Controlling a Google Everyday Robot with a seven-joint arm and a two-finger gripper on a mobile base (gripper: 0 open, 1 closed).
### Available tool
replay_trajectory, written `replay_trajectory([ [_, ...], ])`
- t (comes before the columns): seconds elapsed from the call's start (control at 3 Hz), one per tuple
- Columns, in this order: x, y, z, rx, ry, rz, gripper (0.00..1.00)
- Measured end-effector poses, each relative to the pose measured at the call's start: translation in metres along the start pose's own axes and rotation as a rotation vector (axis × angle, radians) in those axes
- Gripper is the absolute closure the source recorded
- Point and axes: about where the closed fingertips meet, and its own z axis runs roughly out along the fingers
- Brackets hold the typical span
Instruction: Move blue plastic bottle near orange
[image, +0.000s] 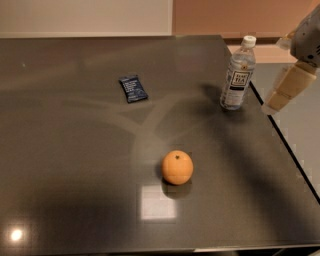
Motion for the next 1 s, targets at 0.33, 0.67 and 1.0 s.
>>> replay_trajectory([
  [0.33,-0.001,-0.038,0.014,0.044,-0.06,0.031,0.0],
  [0.67,0.001,-0.071,0.032,0.046,-0.128,0.095,0.0],
  [1.0,-0.001,-0.084,0.053,0.006,-0.193,0.16,0.0],
])
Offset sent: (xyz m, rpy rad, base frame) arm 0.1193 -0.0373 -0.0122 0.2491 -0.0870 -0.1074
